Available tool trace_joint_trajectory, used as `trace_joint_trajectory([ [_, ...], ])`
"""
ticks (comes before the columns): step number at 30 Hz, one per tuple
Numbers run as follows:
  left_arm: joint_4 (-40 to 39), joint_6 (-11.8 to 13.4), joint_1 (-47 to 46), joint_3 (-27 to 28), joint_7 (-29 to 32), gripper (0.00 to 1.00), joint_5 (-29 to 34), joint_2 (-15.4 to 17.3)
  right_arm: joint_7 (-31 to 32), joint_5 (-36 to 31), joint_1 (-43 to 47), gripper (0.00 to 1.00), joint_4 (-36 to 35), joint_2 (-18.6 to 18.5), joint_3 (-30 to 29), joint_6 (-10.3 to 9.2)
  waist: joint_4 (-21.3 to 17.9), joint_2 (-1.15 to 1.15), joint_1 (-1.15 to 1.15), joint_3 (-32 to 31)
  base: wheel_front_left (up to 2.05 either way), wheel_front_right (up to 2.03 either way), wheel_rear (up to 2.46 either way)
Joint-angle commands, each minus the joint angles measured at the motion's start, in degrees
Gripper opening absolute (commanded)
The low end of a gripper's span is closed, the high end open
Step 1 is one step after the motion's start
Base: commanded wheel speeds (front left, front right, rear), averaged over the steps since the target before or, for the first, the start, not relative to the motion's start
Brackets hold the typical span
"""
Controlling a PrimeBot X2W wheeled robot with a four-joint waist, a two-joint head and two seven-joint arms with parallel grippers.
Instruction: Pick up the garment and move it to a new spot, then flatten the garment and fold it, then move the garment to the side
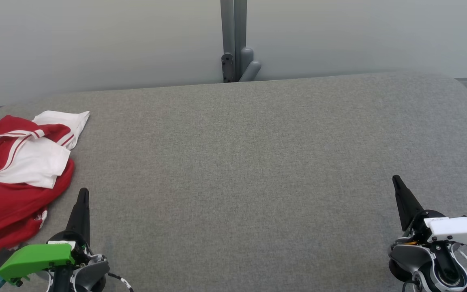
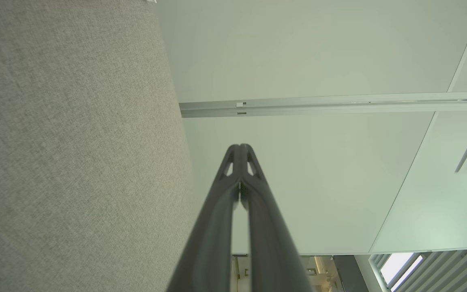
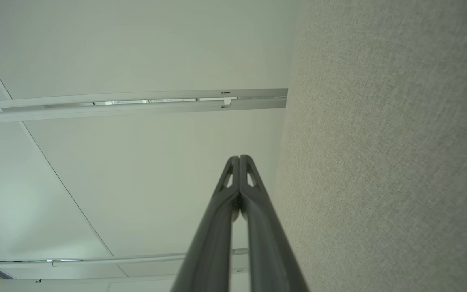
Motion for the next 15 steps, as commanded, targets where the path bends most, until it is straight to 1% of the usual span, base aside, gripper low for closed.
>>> trace_joint_trajectory([
  [1, 0.0, -0.3, -1.0, 0.3, 0.0, 0.00, 0.0, 0.4, 0.2, 0.4, -0.2, 0.00, -0.2, -0.1, -0.1, 0.02, 0.0, 0.20, 0.00, 0.0, 0.00, 0.00, 0.00],
  [6, 0.0, -0.3, -1.0, 0.3, 0.0, 0.00, 0.0, 0.4, 0.2, 0.4, -0.2, 0.00, -0.2, -0.1, -0.1, 0.02, 0.0, 0.20, 0.00, 0.0, 0.00, 0.00, 0.00],
  [7, 0.0, 0.0, 0.0, 0.0, 0.0, 1.00, 0.0, 0.0, 0.0, 0.0, 0.0, 1.00, 0.0, 0.0, 0.0, 0.00, 0.0, 0.00, 0.00, 0.0, 0.00, 0.00, 0.00],
  [10, 1.5, 0.1, 1.0, -0.3, 0.0, 1.00, 0.0, -0.3, 0.0, 0.0, 1.1, 1.00, 1.3, 0.4, 0.1, -0.02, 0.0, 0.00, 0.00, 0.0, 0.00, 0.00, 0.00],
  [15, 1.0, 0.1, 1.6, -1.4, -1.6, 1.00, 0.7, -0.2, -1.9, -1.3, 1.5, 1.00, 1.1, 0.4, 1.5, -0.02, 0.0, 0.01, 0.00, 0.0, 0.00, 0.00, 0.00],
])
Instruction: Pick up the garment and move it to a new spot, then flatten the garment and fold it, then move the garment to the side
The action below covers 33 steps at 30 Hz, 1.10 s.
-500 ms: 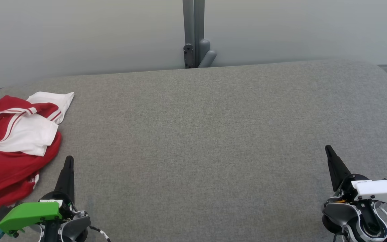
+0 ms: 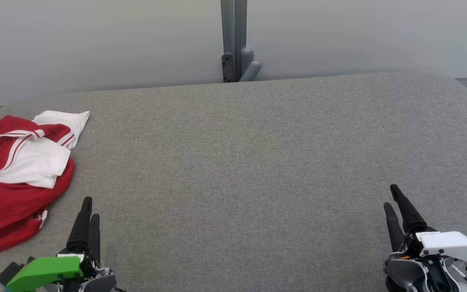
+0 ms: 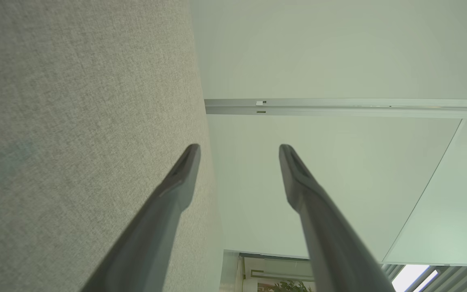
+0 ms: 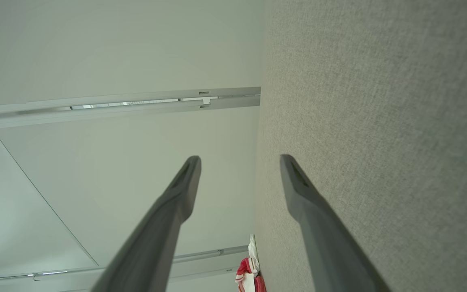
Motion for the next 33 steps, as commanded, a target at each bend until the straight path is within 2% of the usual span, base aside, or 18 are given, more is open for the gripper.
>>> trace_joint_trajectory([
  [1, -1.1, -0.1, -0.7, -0.5, -0.7, 1.00, 0.7, 0.2, -0.8, -1.0, -0.8, 1.00, -1.0, -0.2, 0.5, 0.01, 0.0, 0.01, 0.00, 0.0, 0.00, 0.00, 0.00],
  [9, -1.0, 0.3, -0.3, -1.7, -3.0, 1.00, 5.7, 0.8, -3.1, -10.0, -0.6, 1.00, -2.2, -0.2, 1.3, 0.02, 0.1, 0.02, 0.00, -0.1, 0.00, 0.00, 0.00],
  [23, -2.9, 1.0, 0.1, -3.4, -6.4, 1.00, 24.4, 1.3, -6.6, -34.0, -0.3, 1.00, -7.1, -0.5, 3.3, 0.03, 0.1, 0.04, 0.00, -0.1, 0.00, 0.00, 0.00],
  [33, -2.0, 0.6, 0.5, -5.3, -8.5, 1.00, 36.8, 1.7, -8.8, -45.9, 0.5, 1.00, -7.1, -0.6, 3.6, 0.03, 0.1, 0.06, 0.00, -0.1, 0.00, 0.00, 0.00],
])
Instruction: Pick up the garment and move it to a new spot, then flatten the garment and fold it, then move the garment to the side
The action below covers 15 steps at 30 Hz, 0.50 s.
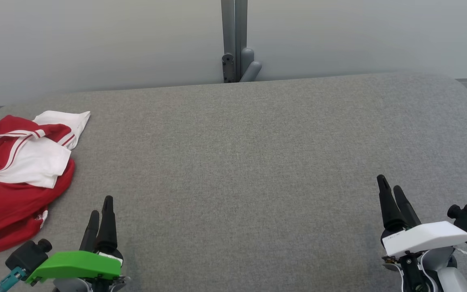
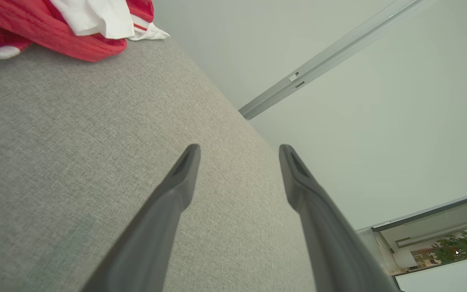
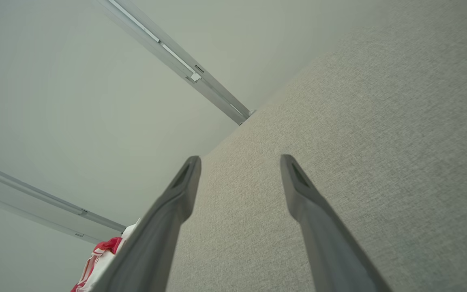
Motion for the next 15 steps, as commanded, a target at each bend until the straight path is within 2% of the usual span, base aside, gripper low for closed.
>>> trace_joint_trajectory([
  [1, -0.1, -0.5, -0.1, -0.4, -0.7, 1.00, 3.1, 0.9, -0.9, -3.1, -0.3, 1.00, -0.4, -0.4, -0.1, 0.03, 0.0, 0.06, 0.00, 0.0, 0.00, 0.00, 0.00],
  [15, 2.7, -0.9, 0.5, -1.5, -3.1, 1.00, 14.6, 1.4, -3.4, -14.7, 0.0, 1.00, 1.5, -0.8, -0.2, 0.04, -0.1, 0.08, 0.00, 0.0, 0.00, 0.00, 0.00],
])
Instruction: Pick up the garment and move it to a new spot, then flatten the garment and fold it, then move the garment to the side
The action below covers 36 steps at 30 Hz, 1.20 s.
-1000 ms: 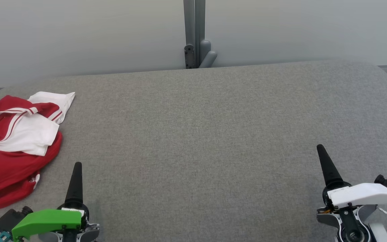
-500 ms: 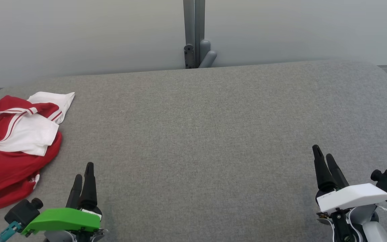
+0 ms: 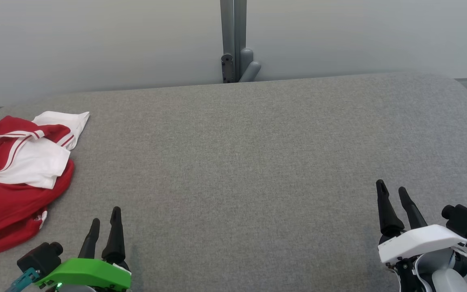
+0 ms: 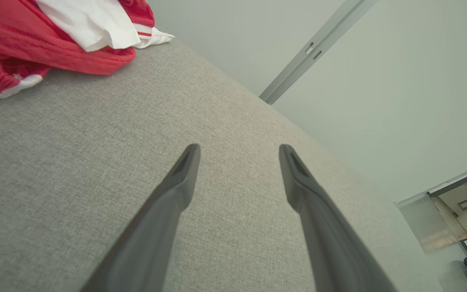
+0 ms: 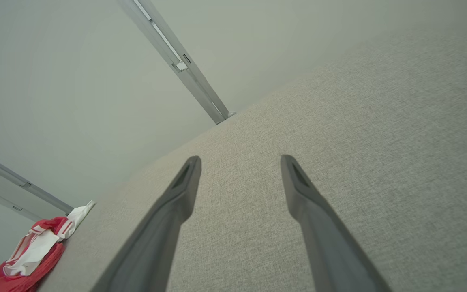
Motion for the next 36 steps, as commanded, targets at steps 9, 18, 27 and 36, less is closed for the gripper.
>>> trace_joint_trajectory([
  [9, 0.0, -0.4, -0.1, -0.3, -1.9, 1.00, 8.1, 0.8, -2.0, -7.9, -0.4, 1.00, 0.0, -0.5, 0.3, 0.03, 0.0, 0.09, 0.00, 0.0, 0.00, 0.00, 0.00],
  [18, -0.2, -0.5, 0.5, -0.9, -3.3, 1.00, 14.6, 1.0, -3.4, -14.1, -0.1, 1.00, 0.5, -0.5, 0.1, 0.03, -0.1, 0.11, 0.00, -0.1, 0.00, 0.00, 0.00],
  [27, -0.4, -0.5, 0.7, -1.0, -4.6, 1.00, 19.7, 0.8, -4.7, -19.9, 0.3, 1.00, 0.7, -0.5, 0.0, 0.03, -0.2, 0.12, 0.00, 0.0, 0.00, 0.00, 0.00],
  [36, 0.3, -0.6, 1.1, -0.8, -5.8, 1.00, 24.1, 0.4, -5.9, -24.9, 0.6, 1.00, 0.7, -0.6, -0.2, 0.04, -0.2, 0.13, 0.00, -0.1, 0.00, 0.00, 0.00],
])
